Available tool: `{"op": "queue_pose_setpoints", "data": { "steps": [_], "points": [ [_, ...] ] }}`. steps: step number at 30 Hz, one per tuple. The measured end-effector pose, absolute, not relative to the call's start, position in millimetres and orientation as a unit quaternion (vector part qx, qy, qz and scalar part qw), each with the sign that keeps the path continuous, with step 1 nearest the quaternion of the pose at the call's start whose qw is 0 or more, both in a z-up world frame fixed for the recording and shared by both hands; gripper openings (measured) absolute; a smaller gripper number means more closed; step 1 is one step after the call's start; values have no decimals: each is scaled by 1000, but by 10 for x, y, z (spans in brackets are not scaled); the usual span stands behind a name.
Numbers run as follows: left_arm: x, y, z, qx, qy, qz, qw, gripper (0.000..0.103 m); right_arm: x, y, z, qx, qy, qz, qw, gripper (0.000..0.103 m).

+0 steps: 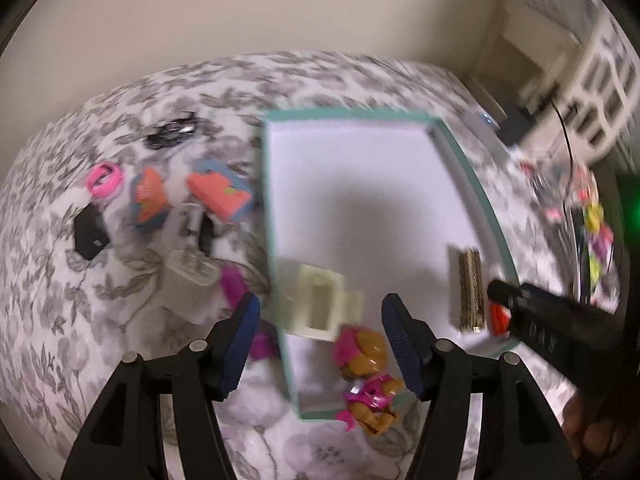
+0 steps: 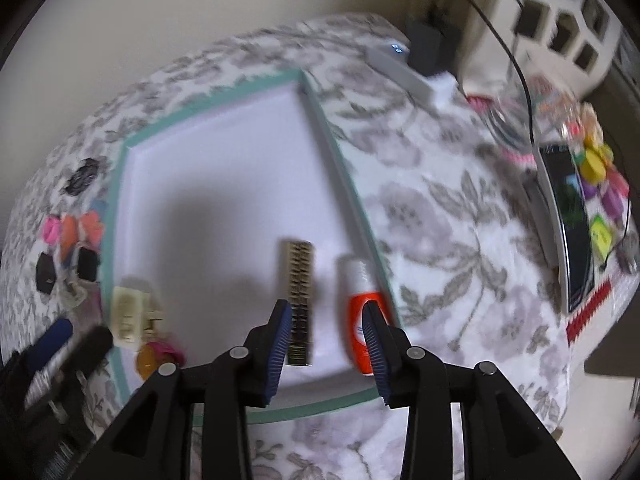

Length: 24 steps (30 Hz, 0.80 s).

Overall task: Organize rigid objects
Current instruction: 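Carry the figurine and glue bottle into the tray while both tools open to release, then withdraw both tools toward the white charger plug and purple stick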

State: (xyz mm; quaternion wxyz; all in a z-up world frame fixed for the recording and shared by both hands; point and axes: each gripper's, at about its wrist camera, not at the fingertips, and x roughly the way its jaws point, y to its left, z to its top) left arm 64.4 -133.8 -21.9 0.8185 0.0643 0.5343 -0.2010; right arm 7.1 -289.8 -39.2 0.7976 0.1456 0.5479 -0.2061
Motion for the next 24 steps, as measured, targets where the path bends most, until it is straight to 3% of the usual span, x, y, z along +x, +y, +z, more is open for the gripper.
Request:
{"op": "queue_pose_setpoints", "data": {
  "steps": [12,14,16,18,24],
  "points": [
    [1144,-340,-349,-50,586,-63,806,65,273,-2176,-261,99,529,-96,838,43],
    [1187,-154,-391,-75,593,-44,800,70,312,-2064,-290,96,528,-80,840,44],
    [1238,32,-432,-97,597,-20,796,80,339,-1956,-302,97,526,-67,842,50],
    [1259,171,-456,-109,597,-1,795,82,367,-1829,-320,96,522,-55,846,62],
    [1330,588,-546,-144,597,49,788,84,481,-1483,-381,82,519,-27,851,63]
  ]
}}
